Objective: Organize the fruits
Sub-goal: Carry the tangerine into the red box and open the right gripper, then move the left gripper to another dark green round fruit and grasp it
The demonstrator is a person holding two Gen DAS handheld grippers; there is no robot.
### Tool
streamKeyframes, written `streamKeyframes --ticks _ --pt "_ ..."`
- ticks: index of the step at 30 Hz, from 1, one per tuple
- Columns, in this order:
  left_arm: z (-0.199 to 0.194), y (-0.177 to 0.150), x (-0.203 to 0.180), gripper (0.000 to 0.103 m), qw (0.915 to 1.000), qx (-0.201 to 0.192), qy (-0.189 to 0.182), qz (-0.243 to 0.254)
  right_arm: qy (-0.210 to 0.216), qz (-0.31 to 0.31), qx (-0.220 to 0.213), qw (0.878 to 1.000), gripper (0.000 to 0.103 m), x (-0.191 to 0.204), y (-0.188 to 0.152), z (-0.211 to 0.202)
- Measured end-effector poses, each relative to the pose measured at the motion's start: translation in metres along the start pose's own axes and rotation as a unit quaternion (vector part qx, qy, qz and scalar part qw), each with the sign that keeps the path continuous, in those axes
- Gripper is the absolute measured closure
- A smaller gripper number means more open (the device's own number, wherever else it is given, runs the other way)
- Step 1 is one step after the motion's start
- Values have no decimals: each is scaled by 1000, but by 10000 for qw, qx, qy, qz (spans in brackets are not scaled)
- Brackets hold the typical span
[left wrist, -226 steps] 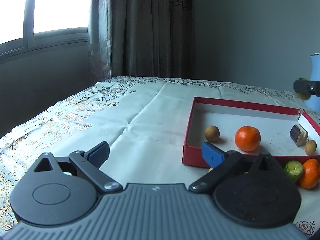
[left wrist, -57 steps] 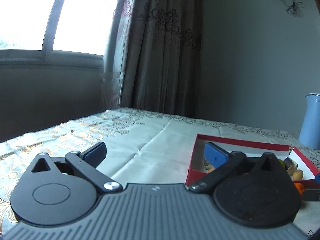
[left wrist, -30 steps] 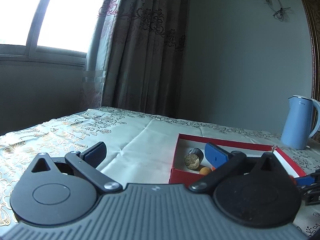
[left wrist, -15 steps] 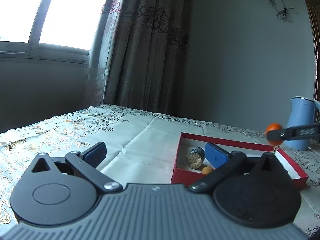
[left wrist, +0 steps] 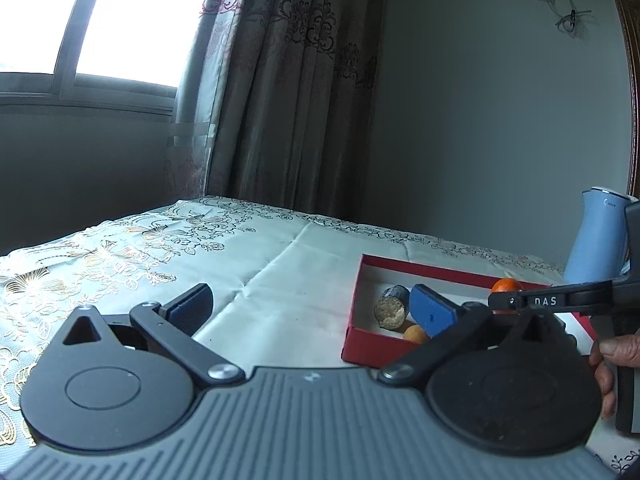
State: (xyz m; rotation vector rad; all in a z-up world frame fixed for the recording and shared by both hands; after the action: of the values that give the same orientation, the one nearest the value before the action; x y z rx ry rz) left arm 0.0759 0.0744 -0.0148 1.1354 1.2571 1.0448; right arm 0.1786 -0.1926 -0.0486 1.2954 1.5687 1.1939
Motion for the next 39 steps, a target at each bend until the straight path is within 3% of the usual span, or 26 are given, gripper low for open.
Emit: streamKeyframes --ticks 12,15,18,27,33,35,39 --pt "2 -1 1 0 10000 61 36 7 -55 -37 12 10000 60 -3 -2 6" --pt "2 -1 1 0 9999 77 67 11 -50 4 -17 10000 55 -3 -1 4" --pt "2 -2 2 0 9999 96 94 10 -36 71 -206 9998 38 -4 5 -2" --pt "7 -5 4 0 9994 264 239 44 -69 419 -1160 9923 37 -30 43 -74" --pt "6 -6 -13 2 9981 313 102 517 -668 234 -1694 9830 34 -74 36 -111" --pt "3 -7 -26 11 9965 319 -52 772 -763 535 -1673 9815 34 -90 30 -106" --pt "3 -13 -49 16 9927 498 -323 1050 -741 827 -1533 9819 34 -99 24 -99"
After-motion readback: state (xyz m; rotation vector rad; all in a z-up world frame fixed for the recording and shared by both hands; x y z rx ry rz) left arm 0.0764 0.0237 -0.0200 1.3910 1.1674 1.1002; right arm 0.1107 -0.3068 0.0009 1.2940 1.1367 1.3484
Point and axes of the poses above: each gripper's, at about its wrist camera, not at the fingertips, and z roughly the way its jaws point, x to its left, y to its top, the point moved 8 cm from there along z, roughly the way its jaws point, and after that the axes turned 12 degrees about -x, right-handed, at the moved point
